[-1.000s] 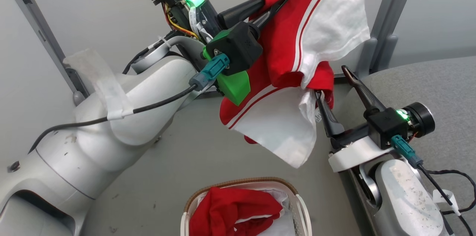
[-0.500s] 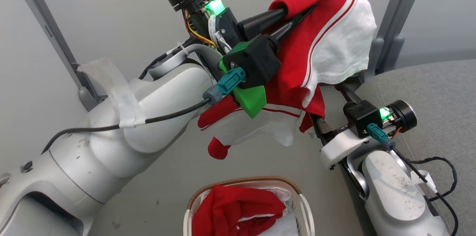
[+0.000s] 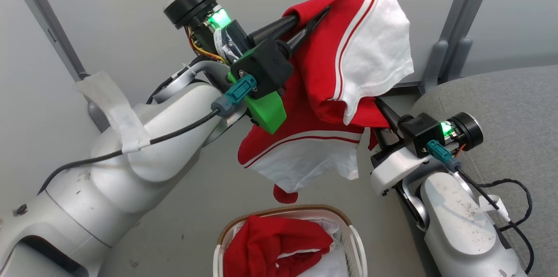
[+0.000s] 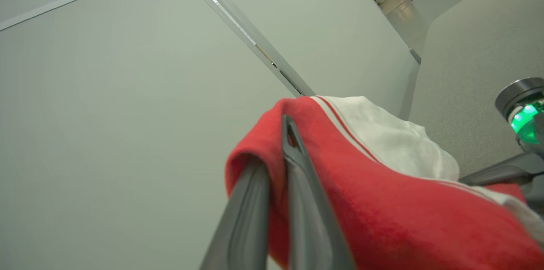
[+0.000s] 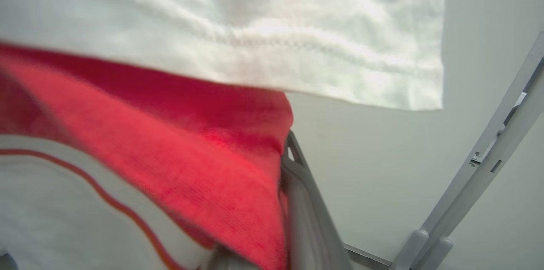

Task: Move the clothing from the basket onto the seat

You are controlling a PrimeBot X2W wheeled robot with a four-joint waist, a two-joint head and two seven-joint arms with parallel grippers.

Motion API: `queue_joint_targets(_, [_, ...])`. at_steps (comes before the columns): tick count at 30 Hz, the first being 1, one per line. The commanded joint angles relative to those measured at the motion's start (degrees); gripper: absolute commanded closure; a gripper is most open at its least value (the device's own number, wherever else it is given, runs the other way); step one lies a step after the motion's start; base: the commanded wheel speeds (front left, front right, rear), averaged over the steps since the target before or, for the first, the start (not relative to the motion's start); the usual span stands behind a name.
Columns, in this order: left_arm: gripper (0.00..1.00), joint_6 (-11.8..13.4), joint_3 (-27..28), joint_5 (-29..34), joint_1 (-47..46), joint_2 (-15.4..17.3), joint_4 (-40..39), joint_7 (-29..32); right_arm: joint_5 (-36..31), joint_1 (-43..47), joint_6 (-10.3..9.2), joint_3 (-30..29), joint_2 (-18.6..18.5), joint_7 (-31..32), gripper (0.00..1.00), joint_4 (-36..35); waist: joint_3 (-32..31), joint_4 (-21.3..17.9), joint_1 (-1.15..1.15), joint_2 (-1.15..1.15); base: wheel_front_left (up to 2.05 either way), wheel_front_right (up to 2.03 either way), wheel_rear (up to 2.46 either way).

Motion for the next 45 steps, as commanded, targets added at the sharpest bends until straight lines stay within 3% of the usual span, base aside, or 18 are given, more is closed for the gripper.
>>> queue_joint_targets(1, [1.0,0.55,0.55,-0.79,1.21,0.55,0.41,-0.33,0.35,0.14,-0.04,-0.27,-0.2,-0.12,1.0,-0.53,0.12,-0.22,0.0,0.0,0.0,0.0,0.0])
queue_joint_targets(8, [1.0,2.07,2.8,-3.76,5.77,0.93,2.32,-0.47,0.7,1.01,-0.04,-1.31,-0.21,-0.12,1.0,-2.8,0.48,-0.78,0.0,0.0,0.0,0.0,0.0])
queue_joint_targets(13, [0.65,3.52,5.37,-5.74,11.04,0.39,1.69,-0.47,0.75,0.96,-0.04,-2.14,-0.21,-0.12,1.0,-4.34,0.8,-1.12,0.0,0.0,0.0,0.0,0.0])
queue_joint_targets(17, [0.0,4.52,8.43,-6.65,16.41,-0.39,0.67,-0.41,0.57,0.67,-0.04,-2.92,-0.21,-0.12,1.0,-5.5,1.06,-1.45,0.0,0.0,0.0,0.0,0.0])
queue_joint_targets(23, [0.0,5.14,13.4,-6.23,26.65,-2.83,-0.91,-0.42,-0.04,0.32,-0.04,-4.42,-0.21,-0.12,1.0,-6.75,1.46,-2.04,0.0,0.0,0.0,0.0,0.0])
queue_joint_targets(27, [0.0,4.14,17.69,-7.93,33.6,-5.62,-1.21,-0.44,-0.7,0.29,-0.04,-6.07,-0.23,-0.12,1.0,-7.57,1.83,-2.47,0.0,0.0,0.0,0.0,0.0])
queue_joint_targets(32, [0.0,2.23,20.41,-5.58,40.31,-8.06,-0.86,-0.43,-1.91,0.61,-0.05,-8.9,-0.22,-0.12,1.0,-7.62,2.15,-2.99,0.0,0.0,0.0,0.0,0.0])
queue_joint_targets(45, [0.0,-0.26,26.22,1.0,48.12,-10.87,-2.01,-0.43,-4.32,2.46,-0.04,-14.37,-0.2,-0.12,1.0,-8.34,2.27,-3.68,0.0,0.0,0.0,0.0,0.0])
